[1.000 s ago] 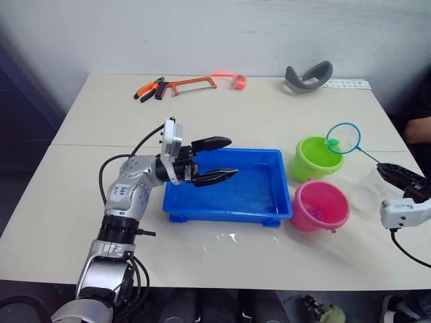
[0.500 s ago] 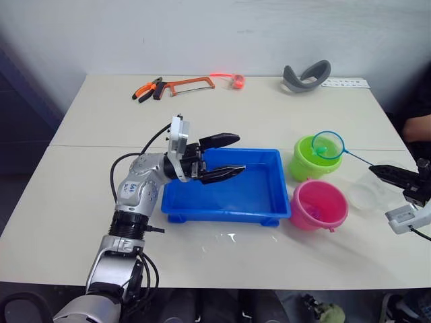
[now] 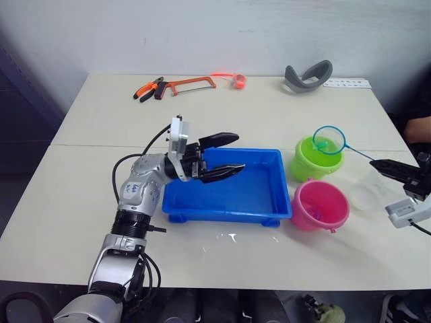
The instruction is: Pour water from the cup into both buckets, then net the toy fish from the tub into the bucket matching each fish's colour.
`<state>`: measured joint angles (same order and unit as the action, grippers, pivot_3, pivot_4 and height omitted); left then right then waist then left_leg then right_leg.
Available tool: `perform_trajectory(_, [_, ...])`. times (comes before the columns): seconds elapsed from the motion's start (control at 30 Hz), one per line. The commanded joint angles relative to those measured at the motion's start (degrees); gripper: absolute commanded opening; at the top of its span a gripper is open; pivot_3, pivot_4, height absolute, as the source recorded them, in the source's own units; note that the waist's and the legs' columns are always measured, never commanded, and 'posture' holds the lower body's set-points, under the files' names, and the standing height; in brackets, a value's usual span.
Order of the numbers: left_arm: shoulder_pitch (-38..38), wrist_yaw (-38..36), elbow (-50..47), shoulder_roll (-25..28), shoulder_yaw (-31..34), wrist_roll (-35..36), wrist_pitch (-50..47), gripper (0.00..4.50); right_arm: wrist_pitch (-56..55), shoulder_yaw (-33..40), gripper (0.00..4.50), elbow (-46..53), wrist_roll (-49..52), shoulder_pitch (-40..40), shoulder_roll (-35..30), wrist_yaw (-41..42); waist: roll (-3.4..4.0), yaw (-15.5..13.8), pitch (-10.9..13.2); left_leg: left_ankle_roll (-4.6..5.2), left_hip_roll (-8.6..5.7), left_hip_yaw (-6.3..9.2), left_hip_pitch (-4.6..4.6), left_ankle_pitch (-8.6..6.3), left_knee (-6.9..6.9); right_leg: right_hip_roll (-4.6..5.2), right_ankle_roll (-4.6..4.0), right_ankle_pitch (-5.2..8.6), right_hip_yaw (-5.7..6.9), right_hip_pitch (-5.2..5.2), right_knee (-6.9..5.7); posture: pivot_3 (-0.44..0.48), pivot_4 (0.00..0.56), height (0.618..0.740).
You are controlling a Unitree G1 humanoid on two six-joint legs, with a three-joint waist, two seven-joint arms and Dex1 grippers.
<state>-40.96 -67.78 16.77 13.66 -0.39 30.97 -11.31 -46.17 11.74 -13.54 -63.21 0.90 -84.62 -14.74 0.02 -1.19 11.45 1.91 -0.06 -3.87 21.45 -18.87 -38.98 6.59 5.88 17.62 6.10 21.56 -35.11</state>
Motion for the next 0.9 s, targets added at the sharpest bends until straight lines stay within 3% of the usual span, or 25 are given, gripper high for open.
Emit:
perform_trajectory(0.03, [-0.6, 0.1, 0.1, 0.0, 1.1, -0.1, 1.4, 4.45, -2.0, 0.7, 0.0, -0.5, 5.4, -1.4, -1.5, 1.4, 0.01, 0.0, 0.0, 0.0, 0.0, -0.01, 0.0, 0.0, 0.0, 0.0, 0.0, 0.0, 0.0, 0.0, 0.0, 0.0, 0.15, 0.74])
perform_trajectory(0.43, [-0.5, 0.2, 0.8, -0.4, 0.9, -0.4, 2.1, 4.45, 2.7, 1.1, 0.0, -0.6, 6.6, -1.4, -0.9, 4.6, 0.01, 0.0, 0.0, 0.0, 0.0, 0.0, 0.0, 0.0, 0.0, 0.0, 0.0, 0.0, 0.0, 0.0, -0.01, 0.0, 0.15, 0.74])
perform_trajectory(0.57, [-0.1, 0.5, 0.6, -0.7, 0.7, -0.4, 2.3, 4.45, -2.1, -3.0, 0.0, 1.3, 7.0, 0.7, -1.8, 4.2, 0.01, 0.0, 0.0, 0.0, 0.01, 0.0, 0.0, 0.0, -0.01, 0.0, 0.0, 0.0, 0.0, 0.01, -0.06, 0.0, 0.15, 0.74])
perform_trajectory(0.9, [1.3, 1.4, -0.2, -1.3, 0.7, -0.8, 2.6, 4.45, 3.8, -1.6, 0.0, -3.5, 4.9, -0.9, -2.6, -0.4, 0.01, -0.1, 0.0, 0.01, 0.01, 0.02, 0.02, 0.0, -0.02, 0.0, 0.0, 0.0, 0.03, 0.01, -0.18, 0.0, 0.15, 0.74])
